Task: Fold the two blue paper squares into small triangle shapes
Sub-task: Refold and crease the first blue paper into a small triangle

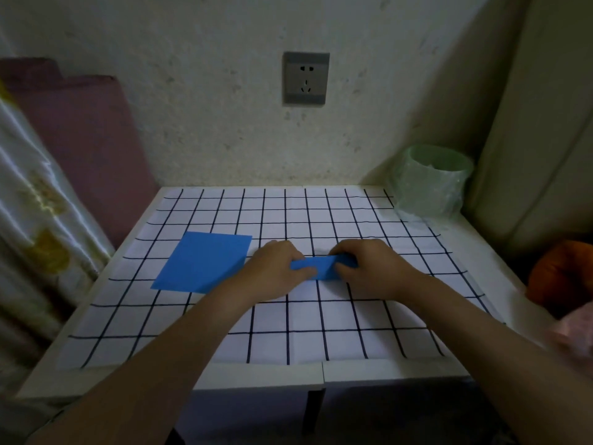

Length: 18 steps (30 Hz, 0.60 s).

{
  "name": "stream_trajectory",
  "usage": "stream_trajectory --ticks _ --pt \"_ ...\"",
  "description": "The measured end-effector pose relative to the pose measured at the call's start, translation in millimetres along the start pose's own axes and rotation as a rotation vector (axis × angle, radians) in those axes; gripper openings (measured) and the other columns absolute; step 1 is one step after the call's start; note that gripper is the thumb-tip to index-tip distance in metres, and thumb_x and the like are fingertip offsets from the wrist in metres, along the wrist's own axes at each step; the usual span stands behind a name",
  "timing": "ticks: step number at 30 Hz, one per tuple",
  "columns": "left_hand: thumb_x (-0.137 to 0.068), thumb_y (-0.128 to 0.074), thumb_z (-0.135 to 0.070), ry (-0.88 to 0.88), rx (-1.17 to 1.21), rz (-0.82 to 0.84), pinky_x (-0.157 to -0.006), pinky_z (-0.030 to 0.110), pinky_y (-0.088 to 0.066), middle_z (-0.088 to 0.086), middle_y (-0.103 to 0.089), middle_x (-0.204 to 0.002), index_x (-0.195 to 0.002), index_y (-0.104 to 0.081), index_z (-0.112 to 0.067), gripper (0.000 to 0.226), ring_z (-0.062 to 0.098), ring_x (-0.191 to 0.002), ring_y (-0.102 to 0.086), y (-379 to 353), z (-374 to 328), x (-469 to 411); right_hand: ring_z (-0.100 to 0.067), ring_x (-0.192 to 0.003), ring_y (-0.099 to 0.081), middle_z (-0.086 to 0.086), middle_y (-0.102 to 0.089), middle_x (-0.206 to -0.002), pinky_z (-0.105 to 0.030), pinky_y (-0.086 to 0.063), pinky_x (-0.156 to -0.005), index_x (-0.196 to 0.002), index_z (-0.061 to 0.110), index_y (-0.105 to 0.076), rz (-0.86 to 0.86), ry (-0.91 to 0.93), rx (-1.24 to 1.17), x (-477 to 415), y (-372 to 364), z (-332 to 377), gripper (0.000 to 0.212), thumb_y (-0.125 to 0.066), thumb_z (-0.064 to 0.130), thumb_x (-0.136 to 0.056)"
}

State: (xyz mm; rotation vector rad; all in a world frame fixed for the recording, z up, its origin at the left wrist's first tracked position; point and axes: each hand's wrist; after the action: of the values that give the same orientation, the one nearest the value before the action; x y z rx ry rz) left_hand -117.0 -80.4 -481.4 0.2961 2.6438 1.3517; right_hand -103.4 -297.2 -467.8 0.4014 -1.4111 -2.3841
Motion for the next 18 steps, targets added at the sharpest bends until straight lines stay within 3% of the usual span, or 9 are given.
stream_trajectory --ticks 3,5,7,11,14,18 --pt "-0.087 -0.066 -0.047 0.044 0.029 0.005 -0.067 0.028 -0.047 -0.001 -0.066 -0.091 -0.093 -0.067 -0.021 0.026 0.015 -0.081 -0.061 3 1 -6 -0.007 -0.081 -0.056 0.007 -0.062 -0.097 -0.018 -0.042 -0.063 -0.122 0.026 -0.060 -0.012 -0.084 -0.022 -7 -4 -3 0.032 -0.057 0.026 -0.090" --pt "-0.086 -0.067 -0.046 0.047 0.045 -0.020 -0.077 0.030 -0.051 -0.008 -0.065 -0.100 -0.106 -0.063 -0.031 0.025 0.012 -0.089 -0.060 3 0 -8 -0.009 -0.083 -0.054 0.006 -0.058 -0.099 -0.016 -0.039 -0.063 -0.130 0.024 -0.054 -0.016 -0.114 -0.031 -9 -7 -4 0.038 -0.057 0.026 -0.092" --pt "-0.087 -0.069 -0.043 0.013 0.002 -0.072 -0.088 0.033 -0.049 -0.007 -0.062 -0.110 -0.118 -0.060 -0.030 0.035 0.013 -0.101 -0.057 0 -1 -7 -0.010 -0.087 -0.052 0.001 -0.060 -0.107 -0.019 -0.041 -0.070 -0.134 0.022 -0.051 -0.023 -0.115 -0.007 -10 -10 -3 0.043 -0.058 0.026 -0.092" --pt "-0.091 -0.065 -0.031 -0.276 -0.255 -0.179 -0.102 0.037 -0.039 -0.003 -0.055 -0.129 -0.129 -0.061 -0.021 0.039 0.018 -0.121 -0.046 -9 -2 -1 -0.016 -0.094 -0.056 -0.002 -0.056 -0.118 -0.027 -0.045 -0.077 -0.136 0.020 -0.050 -0.055 -0.070 0.145 -8 -14 -1 0.046 -0.059 0.029 -0.092" --pt "-0.097 -0.054 -0.015 -0.433 -0.406 -0.074 -0.106 0.036 -0.039 0.003 -0.055 -0.138 -0.132 -0.061 -0.016 0.035 0.021 -0.126 -0.048 -17 -3 5 -0.022 -0.101 -0.057 -0.003 -0.055 -0.118 -0.033 -0.048 -0.077 -0.132 0.020 -0.054 -0.098 -0.016 0.324 -4 -19 2 0.039 -0.053 0.031 -0.094" --pt "-0.101 -0.043 -0.030 -0.430 -0.427 -0.066 -0.105 0.031 -0.041 0.001 -0.050 -0.139 -0.140 -0.048 -0.015 0.043 0.015 -0.123 -0.048 -26 -1 20 -0.024 -0.104 -0.052 -0.005 -0.056 -0.119 -0.034 -0.042 -0.084 -0.125 0.018 -0.058 -0.145 0.134 0.565 3 -27 8 0.034 -0.044 0.025 -0.095"
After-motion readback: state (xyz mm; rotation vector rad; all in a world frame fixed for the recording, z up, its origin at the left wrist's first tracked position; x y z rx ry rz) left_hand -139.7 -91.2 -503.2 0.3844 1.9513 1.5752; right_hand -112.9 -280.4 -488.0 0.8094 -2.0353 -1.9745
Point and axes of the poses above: each hand's wrist, its own x-axis away from the middle knuckle, its own y-axis out of the back of the hand, z = x × y
